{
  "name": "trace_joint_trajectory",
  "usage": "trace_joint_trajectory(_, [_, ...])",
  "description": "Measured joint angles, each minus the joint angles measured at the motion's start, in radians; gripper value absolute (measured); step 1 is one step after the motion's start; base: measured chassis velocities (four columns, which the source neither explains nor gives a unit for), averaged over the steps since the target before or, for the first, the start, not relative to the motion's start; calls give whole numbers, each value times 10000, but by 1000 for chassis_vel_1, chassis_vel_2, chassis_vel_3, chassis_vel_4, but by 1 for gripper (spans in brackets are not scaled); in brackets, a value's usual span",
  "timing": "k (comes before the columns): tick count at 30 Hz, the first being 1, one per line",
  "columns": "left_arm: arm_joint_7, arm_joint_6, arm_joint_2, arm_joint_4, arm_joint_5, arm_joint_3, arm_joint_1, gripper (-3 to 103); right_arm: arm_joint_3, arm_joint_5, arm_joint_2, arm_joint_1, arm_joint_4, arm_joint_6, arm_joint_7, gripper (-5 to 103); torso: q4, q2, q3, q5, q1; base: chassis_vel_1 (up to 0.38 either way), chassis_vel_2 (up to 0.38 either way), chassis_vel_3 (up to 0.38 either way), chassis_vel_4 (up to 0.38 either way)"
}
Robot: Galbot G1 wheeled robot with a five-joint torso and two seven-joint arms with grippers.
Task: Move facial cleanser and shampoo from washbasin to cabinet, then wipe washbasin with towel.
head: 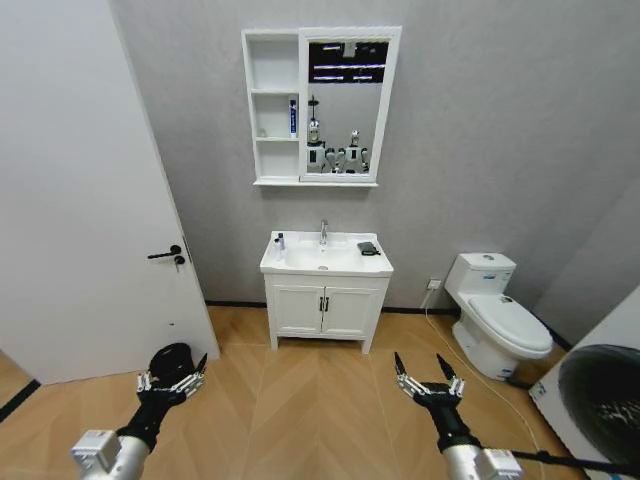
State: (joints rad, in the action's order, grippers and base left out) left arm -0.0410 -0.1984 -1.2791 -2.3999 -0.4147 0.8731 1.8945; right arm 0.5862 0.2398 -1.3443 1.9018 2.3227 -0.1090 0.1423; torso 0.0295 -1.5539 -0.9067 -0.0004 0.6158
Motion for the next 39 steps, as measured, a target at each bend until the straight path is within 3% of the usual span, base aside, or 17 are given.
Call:
trace_joint_trajectory(19, [-71,116,-15,144,266,-312,-8,94,43,-221,-2,-186,-184,-71,6,100,-6,2,-2,10,3,-328,341,346,-342])
trace_joint_trajectory(23, [-70,161,-4,172,298,-373,3,94,73,-220,6,-184,-184,-81,38,100,-1,1,-2,-2,4,-345,357,369,-335])
trace_joint_trajectory(25, [-61,169,-9,172,309,-414,-2,94,96,-212,20,-180,-178,-81,49,100,-7,1,-2,11,3,-336,358,348,-353])
trace_joint_trajectory(35, [-32,184,256,180,380,-450,50,94,45,-367,-6,-330,-304,-68,453,100,-3,2,-3,2,6,-325,314,317,-328])
trace_joint_trajectory(39, [47,150,365,209,383,-462,76,94,-129,-393,-70,-524,-440,-409,769,100,-5,2,-1,-3,5,-264,254,235,-251])
